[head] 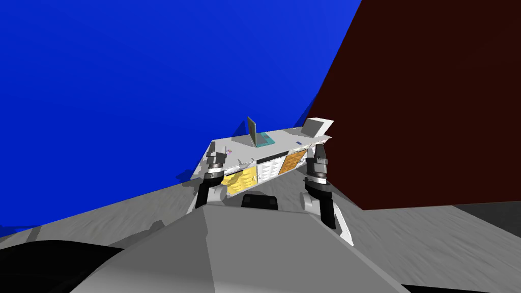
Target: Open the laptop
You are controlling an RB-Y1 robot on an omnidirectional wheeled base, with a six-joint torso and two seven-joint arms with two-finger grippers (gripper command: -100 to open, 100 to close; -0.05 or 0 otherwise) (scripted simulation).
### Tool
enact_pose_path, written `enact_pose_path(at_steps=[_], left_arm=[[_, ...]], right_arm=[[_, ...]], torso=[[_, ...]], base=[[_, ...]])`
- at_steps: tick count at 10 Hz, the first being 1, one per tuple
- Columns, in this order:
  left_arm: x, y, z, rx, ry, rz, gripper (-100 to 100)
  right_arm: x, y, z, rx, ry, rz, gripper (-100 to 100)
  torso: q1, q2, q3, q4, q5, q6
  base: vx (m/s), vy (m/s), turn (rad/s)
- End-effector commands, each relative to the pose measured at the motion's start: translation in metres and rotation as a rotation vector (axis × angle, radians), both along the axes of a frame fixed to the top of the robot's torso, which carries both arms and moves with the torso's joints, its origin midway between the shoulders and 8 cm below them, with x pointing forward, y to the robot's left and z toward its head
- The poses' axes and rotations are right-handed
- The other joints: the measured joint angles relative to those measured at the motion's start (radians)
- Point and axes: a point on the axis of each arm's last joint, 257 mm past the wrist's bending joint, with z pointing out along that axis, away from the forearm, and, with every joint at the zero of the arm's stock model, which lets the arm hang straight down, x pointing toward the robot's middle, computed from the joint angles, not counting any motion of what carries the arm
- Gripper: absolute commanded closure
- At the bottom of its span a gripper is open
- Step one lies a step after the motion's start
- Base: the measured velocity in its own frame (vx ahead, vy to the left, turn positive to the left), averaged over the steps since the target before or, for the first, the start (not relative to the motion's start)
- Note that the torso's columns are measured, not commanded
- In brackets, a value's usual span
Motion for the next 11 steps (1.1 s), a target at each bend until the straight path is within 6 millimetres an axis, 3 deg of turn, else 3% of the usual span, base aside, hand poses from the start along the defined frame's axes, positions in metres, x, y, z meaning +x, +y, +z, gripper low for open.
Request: enact_pose_path(at_steps=[1,9,10,11], left_arm=[[0.000,0.000,0.000,0.000,0.000,0.000,0],[0.000,0.000,0.000,0.000,0.000,0.000,0],[0.008,-0.003,0.000,0.034,0.016,-0.023,-100],[0.013,-0.003,0.001,0.046,0.025,-0.032,-100]], right_arm=[[0.000,0.000,0.000,0.000,0.000,0.000,0],[0.000,0.000,0.000,0.000,0.000,0.000,0],[0.000,0.000,0.000,0.000,0.000,0.000,0],[0.000,0.000,0.000,0.000,0.000,0.000,0]], torso=[[0.000,0.040,-0.082,0.041,0.000,0.000],[0.000,0.618,-1.234,0.617,0.000,0.000],[0.000,0.691,-1.382,0.691,0.000,0.000],[-0.001,0.724,-1.451,0.724,0.000,0.000]], base=[[0.000,0.000,0.000],[0.000,0.000,0.000],[0.019,-0.021,0.034],[0.030,-0.043,0.056]])
